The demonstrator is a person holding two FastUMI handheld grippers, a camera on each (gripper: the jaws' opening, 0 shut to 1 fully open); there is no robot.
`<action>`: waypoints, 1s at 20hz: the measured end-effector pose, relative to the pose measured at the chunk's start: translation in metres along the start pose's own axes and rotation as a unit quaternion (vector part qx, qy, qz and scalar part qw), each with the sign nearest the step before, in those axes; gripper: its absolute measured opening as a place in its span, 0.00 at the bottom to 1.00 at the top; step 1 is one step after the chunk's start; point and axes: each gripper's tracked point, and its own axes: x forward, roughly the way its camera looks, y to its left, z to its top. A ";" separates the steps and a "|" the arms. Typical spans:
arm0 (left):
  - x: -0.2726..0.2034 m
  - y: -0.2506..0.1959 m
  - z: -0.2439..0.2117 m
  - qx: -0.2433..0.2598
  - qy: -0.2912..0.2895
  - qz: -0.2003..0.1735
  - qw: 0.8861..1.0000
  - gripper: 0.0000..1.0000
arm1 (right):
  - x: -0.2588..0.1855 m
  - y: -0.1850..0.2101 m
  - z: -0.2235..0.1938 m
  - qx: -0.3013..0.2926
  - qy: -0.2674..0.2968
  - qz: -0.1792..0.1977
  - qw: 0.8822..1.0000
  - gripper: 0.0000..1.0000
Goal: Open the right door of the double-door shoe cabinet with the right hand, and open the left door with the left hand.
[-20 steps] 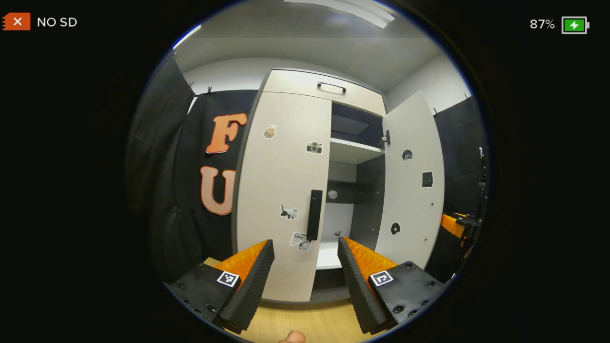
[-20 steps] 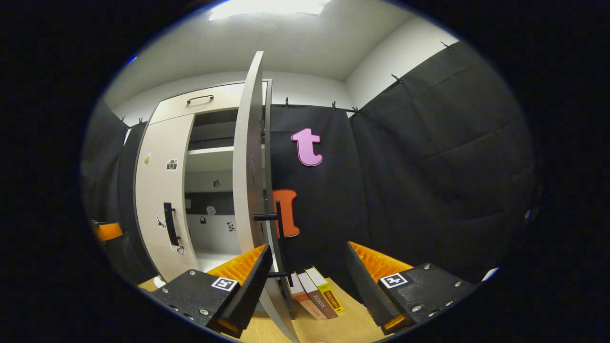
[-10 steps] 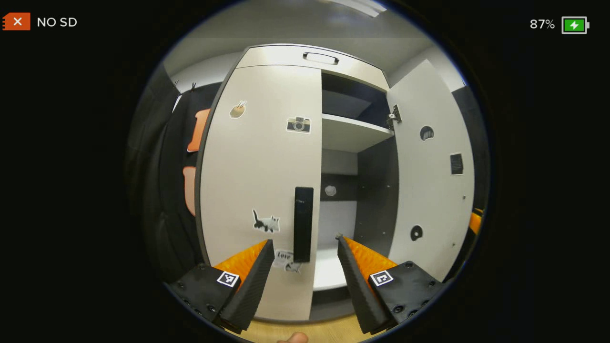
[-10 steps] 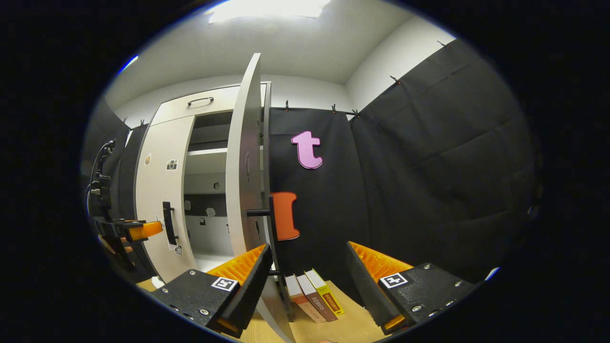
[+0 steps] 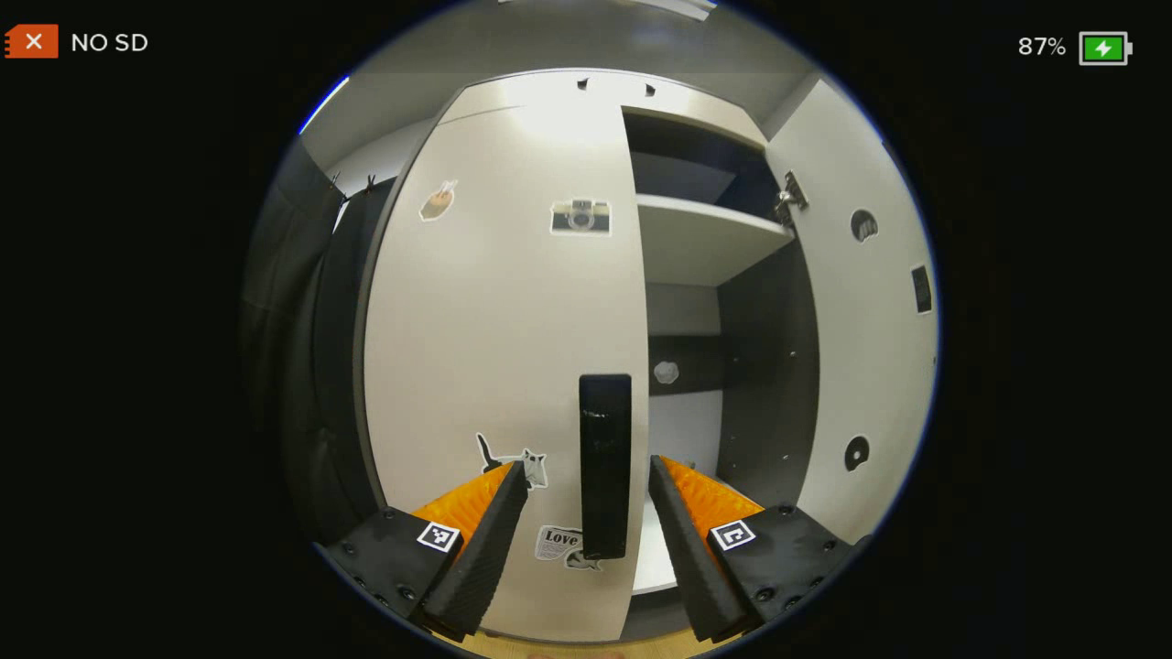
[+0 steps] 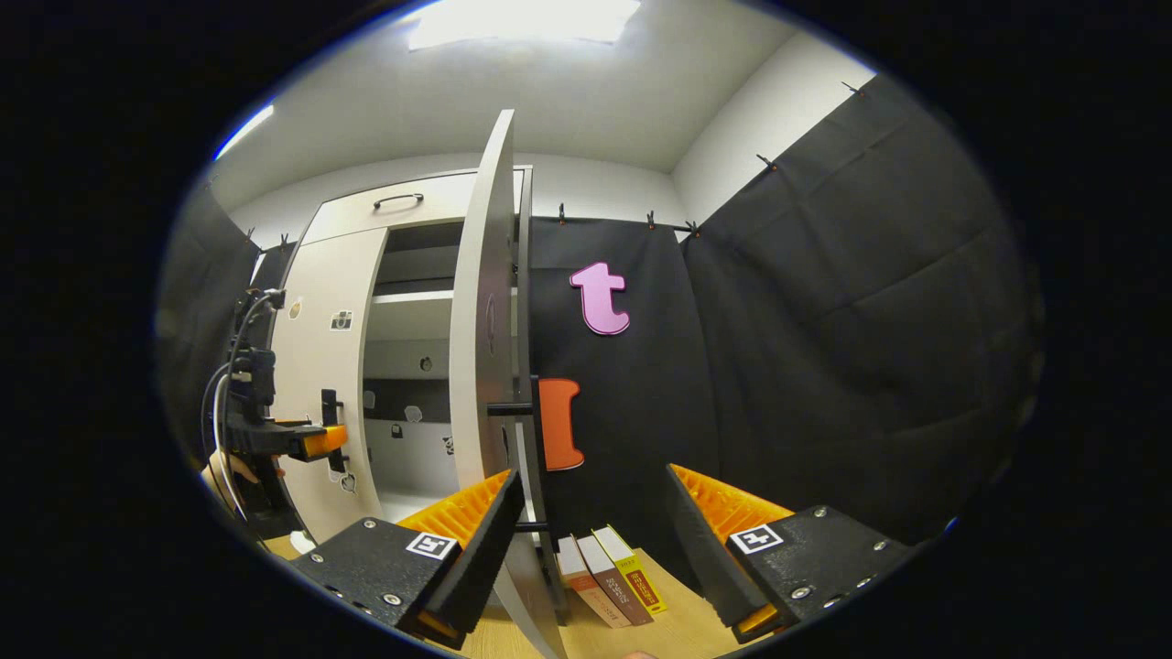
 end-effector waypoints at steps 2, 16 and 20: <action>0.005 -0.001 -0.005 -0.009 0.005 0.000 1.000 0.80 | 0.001 0.001 0.001 0.000 -0.006 0.001 1.000 0.93; 0.010 -0.008 -0.018 -0.015 0.028 -0.023 0.999 0.22 | -0.009 0.007 -0.007 0.007 0.002 0.016 1.000 0.93; 0.000 -0.006 -0.018 -0.024 0.016 -0.040 0.999 0.08 | -0.011 0.010 -0.001 0.004 -0.007 0.021 1.000 0.93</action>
